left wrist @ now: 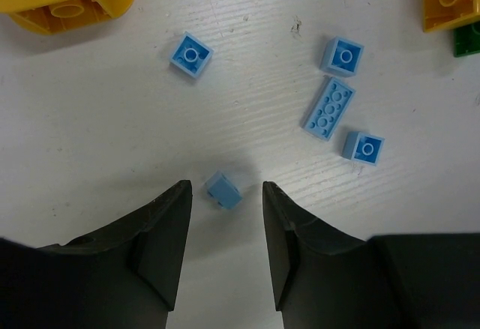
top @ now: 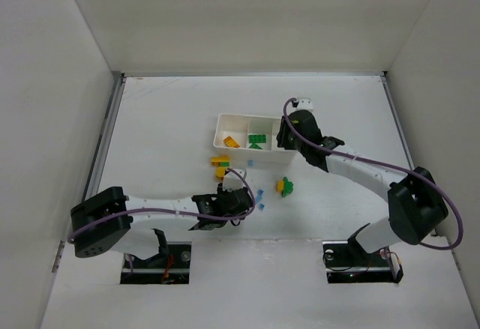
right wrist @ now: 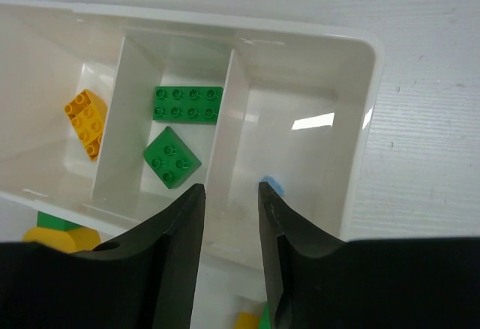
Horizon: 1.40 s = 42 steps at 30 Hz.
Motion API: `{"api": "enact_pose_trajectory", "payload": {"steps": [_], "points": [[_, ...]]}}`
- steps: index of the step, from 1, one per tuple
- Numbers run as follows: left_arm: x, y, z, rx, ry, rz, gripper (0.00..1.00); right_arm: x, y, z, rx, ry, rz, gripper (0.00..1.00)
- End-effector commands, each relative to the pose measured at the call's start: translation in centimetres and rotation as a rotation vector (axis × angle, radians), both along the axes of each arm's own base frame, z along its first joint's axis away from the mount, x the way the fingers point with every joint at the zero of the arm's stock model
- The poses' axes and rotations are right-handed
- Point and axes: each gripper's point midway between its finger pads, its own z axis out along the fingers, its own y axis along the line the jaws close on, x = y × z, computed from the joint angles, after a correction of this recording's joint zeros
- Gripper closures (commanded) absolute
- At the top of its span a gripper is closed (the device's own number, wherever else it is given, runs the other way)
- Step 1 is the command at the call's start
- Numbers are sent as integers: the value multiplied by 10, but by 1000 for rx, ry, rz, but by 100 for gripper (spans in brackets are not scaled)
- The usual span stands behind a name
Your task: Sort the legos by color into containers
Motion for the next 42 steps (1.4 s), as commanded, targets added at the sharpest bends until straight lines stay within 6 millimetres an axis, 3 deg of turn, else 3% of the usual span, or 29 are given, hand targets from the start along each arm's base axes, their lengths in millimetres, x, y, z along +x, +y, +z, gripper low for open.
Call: {"api": "enact_pose_trajectory", "payload": {"steps": [1, 14, 21, 26, 31, 38, 42], "points": [[4, 2, 2, -34, -3, 92, 61, 18, 5, 41, 53, -118, -17, 59], [2, 0, -1, -24, 2, 82, 66, -4, -6, 40, 78, -138, -17, 59], [9, -2, 4, -22, -27, 94, 88, -23, -8, 37, 110, -140, -3, 59], [24, -6, 36, -83, -97, 115, 92, -45, -13, 42, 180, -145, 24, 57], [53, -22, 82, -172, -168, 125, 92, -64, -30, 38, 228, -157, -14, 49], [115, -74, 149, -347, -265, 82, 92, -80, -52, 6, 265, -93, -98, 50], [152, -109, 170, -418, -271, 56, 91, -86, -58, 1, 272, -82, -115, 62]]}}
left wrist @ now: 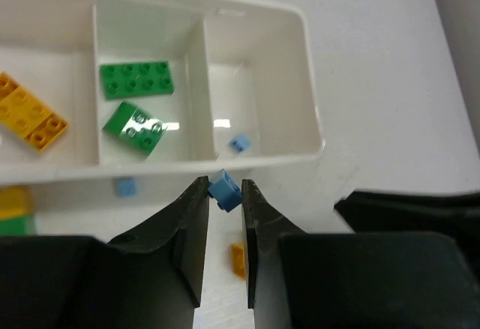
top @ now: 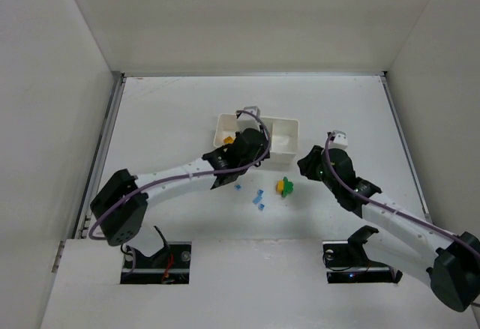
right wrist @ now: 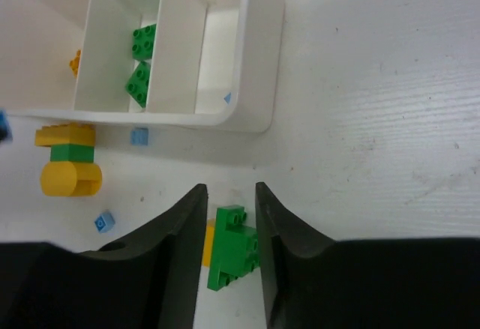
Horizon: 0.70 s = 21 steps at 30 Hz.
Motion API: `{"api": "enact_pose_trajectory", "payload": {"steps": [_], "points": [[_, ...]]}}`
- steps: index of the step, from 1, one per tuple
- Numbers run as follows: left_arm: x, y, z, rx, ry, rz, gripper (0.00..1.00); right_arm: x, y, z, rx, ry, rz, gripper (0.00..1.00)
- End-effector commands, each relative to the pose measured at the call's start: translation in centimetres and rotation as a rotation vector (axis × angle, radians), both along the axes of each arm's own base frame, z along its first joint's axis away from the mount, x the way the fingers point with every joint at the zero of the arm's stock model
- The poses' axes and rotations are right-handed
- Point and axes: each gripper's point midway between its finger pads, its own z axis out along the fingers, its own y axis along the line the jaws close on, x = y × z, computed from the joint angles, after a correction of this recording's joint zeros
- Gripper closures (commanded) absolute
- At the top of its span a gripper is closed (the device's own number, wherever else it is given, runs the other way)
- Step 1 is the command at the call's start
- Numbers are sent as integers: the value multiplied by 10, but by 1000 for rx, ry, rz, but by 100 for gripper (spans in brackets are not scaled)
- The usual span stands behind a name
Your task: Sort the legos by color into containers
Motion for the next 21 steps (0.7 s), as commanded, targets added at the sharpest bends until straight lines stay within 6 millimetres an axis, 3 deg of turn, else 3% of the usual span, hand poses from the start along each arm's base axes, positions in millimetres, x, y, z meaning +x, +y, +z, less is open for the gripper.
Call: {"api": "enact_pose_trajectory", "payload": {"steps": [1, 4, 7, 9, 12, 16, 21], "points": [[29, -39, 30, -87, -53, -73, 91, 0, -2, 14, 63, -32, -33, 66], [48, -62, 26, -88, -43, -96, 91, -6, -4, 15, 65, -27, -32, 75], [62, -80, 17, -75, -24, -112, 90, -11, -7, 15, 63, -21, -33, 77], [67, -86, 13, -67, -15, -114, 89, -13, -9, 15, 60, -17, -33, 76], [72, -94, 8, -54, -9, -114, 82, -14, -8, 17, 72, -14, -32, 66], [73, -100, 8, -48, -18, -124, 67, -15, -6, 19, 83, -14, -28, 64], [71, -95, 19, -50, -38, -122, 60, -15, -5, 14, 59, 23, -24, 91]]}}
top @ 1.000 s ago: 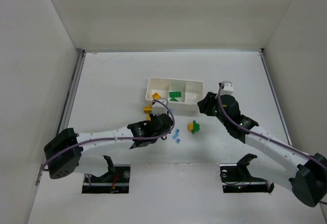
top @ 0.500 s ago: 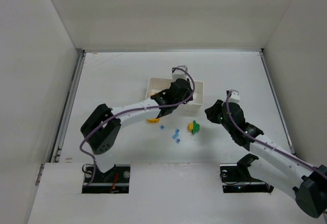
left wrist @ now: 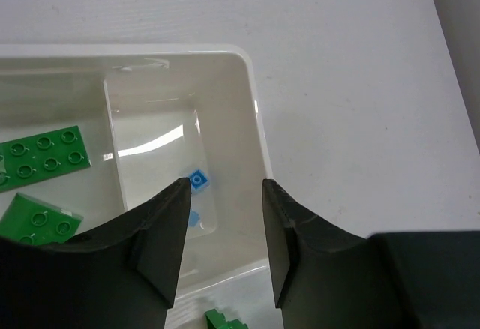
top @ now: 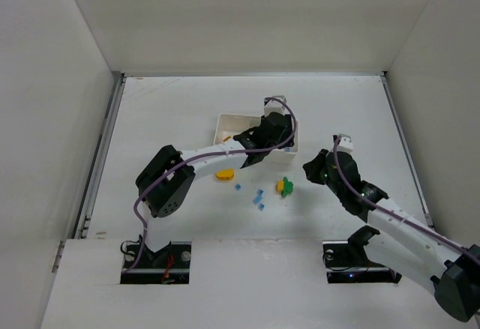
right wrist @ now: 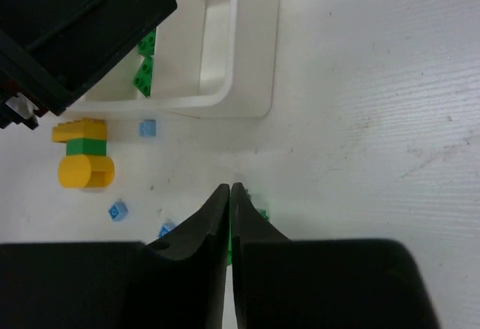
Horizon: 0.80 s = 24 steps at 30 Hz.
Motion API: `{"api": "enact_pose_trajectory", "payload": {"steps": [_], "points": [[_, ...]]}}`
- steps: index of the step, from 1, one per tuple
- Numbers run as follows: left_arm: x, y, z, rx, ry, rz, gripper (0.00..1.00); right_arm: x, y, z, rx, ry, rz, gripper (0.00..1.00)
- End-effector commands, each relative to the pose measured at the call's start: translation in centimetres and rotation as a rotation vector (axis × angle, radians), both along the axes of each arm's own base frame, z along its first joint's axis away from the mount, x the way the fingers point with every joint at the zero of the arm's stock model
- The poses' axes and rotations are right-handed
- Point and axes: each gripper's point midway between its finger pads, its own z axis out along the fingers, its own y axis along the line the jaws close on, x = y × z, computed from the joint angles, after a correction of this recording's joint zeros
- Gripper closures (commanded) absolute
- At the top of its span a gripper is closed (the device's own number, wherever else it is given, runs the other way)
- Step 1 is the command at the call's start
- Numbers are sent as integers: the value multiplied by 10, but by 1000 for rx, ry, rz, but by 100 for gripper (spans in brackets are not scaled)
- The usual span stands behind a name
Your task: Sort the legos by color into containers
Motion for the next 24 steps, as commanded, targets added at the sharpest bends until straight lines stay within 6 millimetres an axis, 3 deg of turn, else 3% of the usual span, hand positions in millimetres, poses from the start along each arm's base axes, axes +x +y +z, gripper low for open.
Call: {"api": "enact_pose_trajectory", "payload": {"steps": [1, 8, 15, 19, 24], "points": [[0, -1, 46, -54, -77, -8, 59, 1, 5, 6, 4, 13, 2, 95], [-27, 36, 49, -31, -88, 25, 61, 4, 9, 0, -25, 49, 1, 100], [-80, 99, 10, 103, -28, 77, 67, -3, 27, 3, -32, 64, 47, 97], [-109, 130, -13, 197, 0, 97, 68, -28, 63, -2, -62, 84, 190, 89], [-130, 158, -35, 248, 41, 133, 67, -67, 113, -23, -133, 117, 400, 70]]}}
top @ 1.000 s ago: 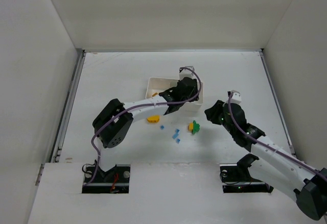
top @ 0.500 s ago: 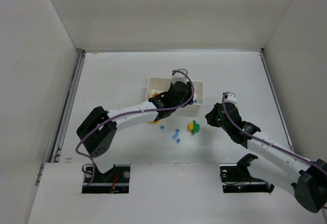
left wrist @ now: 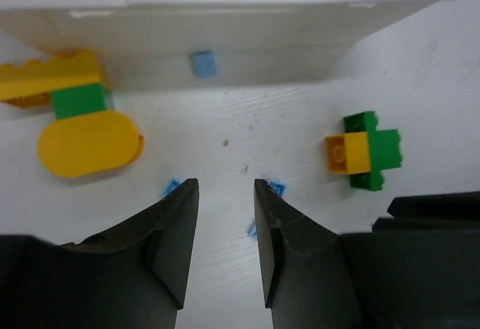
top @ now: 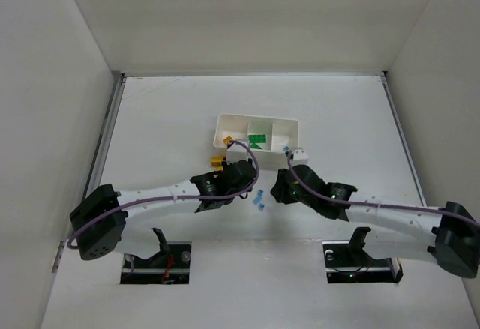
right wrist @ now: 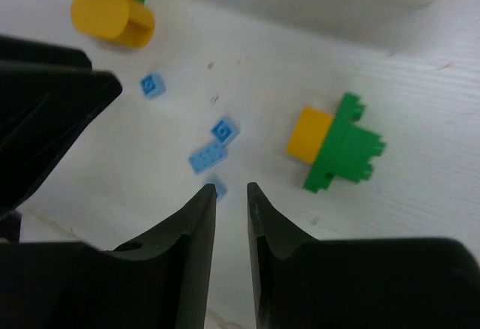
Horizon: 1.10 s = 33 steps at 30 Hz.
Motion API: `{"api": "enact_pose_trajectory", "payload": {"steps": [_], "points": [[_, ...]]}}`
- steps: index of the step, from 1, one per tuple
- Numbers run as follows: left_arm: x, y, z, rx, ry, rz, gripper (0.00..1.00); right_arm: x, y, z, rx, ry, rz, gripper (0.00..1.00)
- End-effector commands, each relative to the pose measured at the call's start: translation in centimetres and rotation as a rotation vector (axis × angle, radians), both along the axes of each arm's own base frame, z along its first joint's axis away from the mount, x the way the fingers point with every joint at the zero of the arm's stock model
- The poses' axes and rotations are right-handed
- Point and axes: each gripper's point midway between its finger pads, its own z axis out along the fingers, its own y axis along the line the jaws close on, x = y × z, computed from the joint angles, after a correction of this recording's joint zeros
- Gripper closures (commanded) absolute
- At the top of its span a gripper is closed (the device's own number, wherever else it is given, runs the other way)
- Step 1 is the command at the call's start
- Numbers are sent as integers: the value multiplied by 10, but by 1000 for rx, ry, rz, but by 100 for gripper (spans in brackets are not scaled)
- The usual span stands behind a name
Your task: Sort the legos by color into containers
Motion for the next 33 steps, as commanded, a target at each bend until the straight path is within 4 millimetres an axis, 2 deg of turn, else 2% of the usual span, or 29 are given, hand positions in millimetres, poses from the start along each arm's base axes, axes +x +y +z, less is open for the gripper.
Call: {"api": "enact_pose_trajectory", "payload": {"steps": [1, 3, 5, 12, 17, 30, 33], "points": [[-6, 26, -5, 26, 5, 79, 67, -12, 30, 1, -12, -9, 96, 67], [-8, 33, -13, 28, 20, 94, 67, -16, 39, -10, -35, 9, 123, 58], [-8, 38, -17, 26, 31, 109, 66, -19, 45, -16, -51, 22, 144, 54], [-9, 45, -27, 30, 45, 124, 66, -25, 65, -26, -81, 49, 179, 53], [-8, 44, -34, 29, 57, 121, 63, -33, 74, -40, -121, 77, 210, 51], [-7, 40, -48, 21, 84, 107, 54, -28, 64, -59, -209, 87, 171, 55], [-6, 38, -51, 18, 86, 106, 53, -27, 65, -62, -213, 87, 167, 61]]}}
